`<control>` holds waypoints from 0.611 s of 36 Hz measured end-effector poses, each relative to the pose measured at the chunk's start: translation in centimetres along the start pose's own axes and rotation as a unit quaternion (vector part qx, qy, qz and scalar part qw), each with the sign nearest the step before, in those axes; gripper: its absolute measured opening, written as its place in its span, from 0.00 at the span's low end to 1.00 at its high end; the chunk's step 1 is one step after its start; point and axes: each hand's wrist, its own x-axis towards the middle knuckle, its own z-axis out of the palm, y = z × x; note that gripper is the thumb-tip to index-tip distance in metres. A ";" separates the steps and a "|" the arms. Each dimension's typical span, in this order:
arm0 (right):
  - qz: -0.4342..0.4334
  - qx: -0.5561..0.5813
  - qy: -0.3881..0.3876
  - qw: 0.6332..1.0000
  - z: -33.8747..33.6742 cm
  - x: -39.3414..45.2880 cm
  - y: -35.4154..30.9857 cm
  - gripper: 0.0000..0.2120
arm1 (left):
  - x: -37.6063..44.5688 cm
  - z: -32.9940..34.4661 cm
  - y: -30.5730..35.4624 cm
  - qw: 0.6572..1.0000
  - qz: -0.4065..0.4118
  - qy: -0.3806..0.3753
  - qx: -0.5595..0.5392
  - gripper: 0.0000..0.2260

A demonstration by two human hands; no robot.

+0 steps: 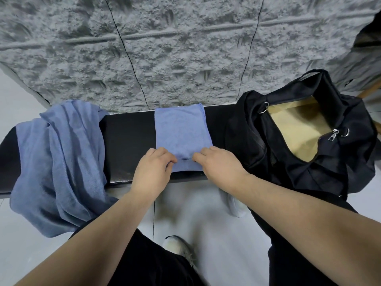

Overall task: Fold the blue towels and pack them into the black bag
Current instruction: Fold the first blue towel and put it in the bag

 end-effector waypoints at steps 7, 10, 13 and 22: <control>-0.023 0.016 0.036 0.999 0.5 -0.8 0.3 0.10 | -0.2 0.0 0.3 1.000 0.005 -0.010 0.012 0.08; -0.027 0.002 0.045 0.999 1.0 -0.8 0.4 0.13 | -0.4 0.0 0.0 0.999 0.026 -0.025 0.014 0.11; -0.024 -0.003 0.054 0.998 1.3 -0.3 0.4 0.16 | -0.5 0.0 -0.1 0.998 0.038 -0.035 0.033 0.14; 0.016 0.081 0.000 0.997 0.4 -0.5 0.3 0.20 | -0.5 0.0 0.4 0.994 0.019 -0.043 0.097 0.13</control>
